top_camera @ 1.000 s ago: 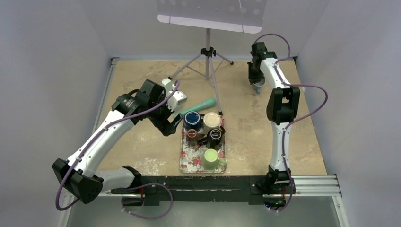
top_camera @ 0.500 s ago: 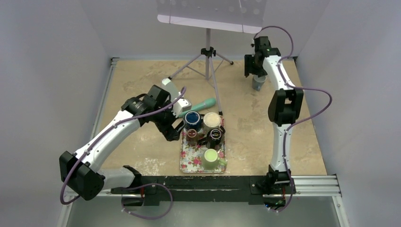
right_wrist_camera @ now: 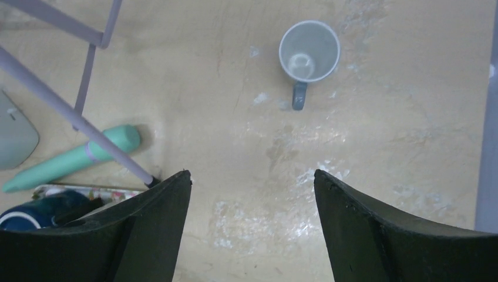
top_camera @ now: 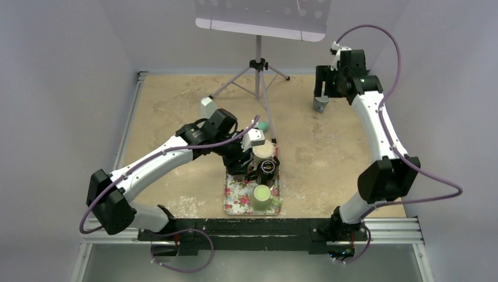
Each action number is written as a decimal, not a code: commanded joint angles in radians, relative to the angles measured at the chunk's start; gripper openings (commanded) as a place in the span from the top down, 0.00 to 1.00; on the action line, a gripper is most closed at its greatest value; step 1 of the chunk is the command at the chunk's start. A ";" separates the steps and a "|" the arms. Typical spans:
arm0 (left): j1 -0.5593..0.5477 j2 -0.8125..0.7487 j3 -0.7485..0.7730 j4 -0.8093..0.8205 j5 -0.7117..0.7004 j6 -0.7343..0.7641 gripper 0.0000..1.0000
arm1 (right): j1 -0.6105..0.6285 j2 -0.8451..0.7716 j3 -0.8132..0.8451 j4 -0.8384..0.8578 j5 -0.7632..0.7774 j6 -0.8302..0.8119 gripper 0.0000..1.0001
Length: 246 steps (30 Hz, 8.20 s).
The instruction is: Turn the mug right side up
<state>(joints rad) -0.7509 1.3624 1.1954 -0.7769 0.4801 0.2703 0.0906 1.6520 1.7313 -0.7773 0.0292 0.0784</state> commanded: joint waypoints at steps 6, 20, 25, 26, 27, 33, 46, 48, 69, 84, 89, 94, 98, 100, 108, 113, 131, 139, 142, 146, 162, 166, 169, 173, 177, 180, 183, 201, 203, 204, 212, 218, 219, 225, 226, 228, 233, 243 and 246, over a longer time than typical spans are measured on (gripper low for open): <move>-0.029 0.161 -0.075 0.301 -0.001 0.115 0.30 | 0.004 -0.235 -0.320 0.145 -0.142 0.040 0.21; -0.061 0.251 -0.182 0.404 -0.028 0.122 0.41 | 0.004 -0.362 -0.393 0.149 -0.169 0.032 0.21; -0.062 0.271 -0.177 0.422 -0.027 0.087 0.61 | 0.003 -0.381 -0.419 0.161 -0.181 0.037 0.21; -0.061 0.269 -0.172 0.418 -0.013 0.078 0.68 | 0.003 -0.383 -0.421 0.159 -0.181 0.039 0.21; -0.061 0.266 -0.168 0.411 0.000 0.068 0.75 | 0.003 -0.385 -0.421 0.156 -0.181 0.040 0.21; -0.038 0.229 -0.065 0.292 0.011 0.015 1.00 | 0.004 -0.418 -0.416 0.124 -0.196 0.041 0.21; 0.098 0.146 0.334 0.099 0.315 -0.380 1.00 | 0.003 -0.618 -0.475 0.138 -0.535 0.149 0.15; 0.115 0.133 0.347 0.142 0.340 -0.454 1.00 | 0.003 -0.683 -0.539 0.201 -0.632 0.201 0.14; 0.123 0.248 0.468 0.447 0.464 -0.911 1.00 | 0.005 -0.910 -1.052 1.082 -0.854 0.923 0.18; 0.084 0.252 0.382 0.507 0.486 -0.952 1.00 | 0.022 -0.769 -0.951 1.358 -0.722 1.028 0.92; 0.094 0.234 0.436 0.279 0.350 -0.733 0.48 | 0.020 -0.773 -0.845 1.082 -0.643 0.816 1.00; 0.104 0.214 0.488 0.047 0.080 -0.419 0.00 | 0.010 -0.681 -0.611 0.475 -0.313 0.462 1.00; 0.105 0.195 0.497 -0.061 -0.063 -0.244 0.00 | -0.036 -0.549 -0.443 0.225 -0.018 0.275 1.00; 0.104 0.192 0.492 -0.111 -0.107 -0.175 0.00 | -0.076 -0.456 -0.368 0.144 0.095 0.199 1.00; 0.105 0.146 0.395 -0.272 -0.186 0.000 0.03 | -0.292 -0.078 -0.090 0.026 0.097 0.055 1.00; 0.105 0.103 0.333 -0.295 -0.170 0.042 0.03 | -0.330 0.171 0.097 -0.082 0.072 0.021 1.00; 0.103 0.108 0.296 -0.291 -0.080 0.045 0.03 | -0.297 0.584 0.476 -0.192 -0.024 -0.021 0.98; 0.092 0.103 0.302 -0.313 0.012 0.078 0.03 | -0.296 0.589 0.504 -0.163 -0.068 -0.020 0.57; 0.076 0.117 0.329 -0.327 0.047 0.088 0.04 | -0.296 0.559 0.532 -0.160 -0.075 -0.025 0.52; 0.023 0.153 0.394 -0.357 0.085 0.108 0.05 | -0.294 0.476 0.522 -0.120 -0.079 -0.020 0.44; -0.050 0.188 0.450 -0.341 0.123 0.113 0.05 | -0.296 0.138 0.046 0.098 -0.034 0.062 0.38; -0.050 0.198 0.460 -0.334 0.110 0.097 0.05 | -0.290 -0.011 -0.106 0.097 -0.067 0.149 0.38; -0.049 0.193 0.461 -0.322 0.106 0.081 0.05 | -0.257 -0.158 -0.326 0.184 -0.095 0.213 0.38; -0.050 0.174 0.447 -0.317 0.102 0.080 0.05 | -0.239 -0.322 -0.626 0.338 -0.126 0.402 0.43; -0.049 0.157 0.421 -0.302 0.109 0.075 0.05 | -0.209 -0.444 -0.847 0.512 -0.125 0.574 0.44; -0.049 0.153 0.413 -0.299 0.115 0.070 0.06 | -0.193 -0.473 -0.941 0.587 -0.105 0.674 0.43; -0.049 0.146 0.411 -0.297 0.118 0.068 0.05 | -0.193 -0.466 -1.000 0.674 -0.080 0.743 0.40; -0.046 0.124 0.401 -0.303 0.102 0.088 0.05 | -0.195 -0.182 -0.890 0.839 0.024 0.790 0.39; -0.045 0.128 0.401 -0.303 0.100 0.090 0.05 | -0.197 -0.176 -0.903 0.887 0.023 0.777 0.39; -0.047 0.131 0.402 -0.302 0.098 0.091 0.05 | -0.198 -0.166 -0.904 0.907 0.021 0.772 0.39; -0.044 0.138 0.401 -0.305 0.093 0.096 0.05 | -0.216 -0.043 -0.827 0.918 0.080 0.725 0.50; -0.043 0.136 0.389 -0.305 0.087 0.104 0.05 | -0.219 -0.014 -0.741 0.883 0.160 0.664 0.68; -0.042 0.136 0.387 -0.306 0.087 0.104 0.05 | -0.222 -0.010 -0.733 0.882 0.167 0.661 0.68; -0.041 0.139 0.383 -0.305 0.084 0.107 0.05 | -0.251 0.011 -0.766 0.977 0.123 0.732 0.67; -0.041 0.139 0.382 -0.306 0.084 0.107 0.05 | -0.255 0.015 -0.774 1.000 0.117 0.757 0.67; -0.041 0.138 0.378 -0.304 0.084 0.107 0.05 | -0.260 0.036 -0.764 1.013 0.117 0.773 0.69; -0.040 0.131 0.368 -0.304 0.079 0.109 0.05 | -0.267 0.115 -0.651 0.943 0.108 0.734 0.82; -0.035 0.117 0.361 -0.309 0.042 0.129 0.05 | -0.287 0.130 -0.454 0.679 0.096 0.467 1.00; -0.035 0.118 0.365 -0.315 0.022 0.140 0.05 | -0.288 0.166 -0.312 0.463 0.074 0.313 1.00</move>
<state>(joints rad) -0.7921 1.5185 1.5558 -1.0966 0.5243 0.3710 -0.1890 1.8057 1.2247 -0.0727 0.1101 0.6411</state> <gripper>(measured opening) 0.952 0.026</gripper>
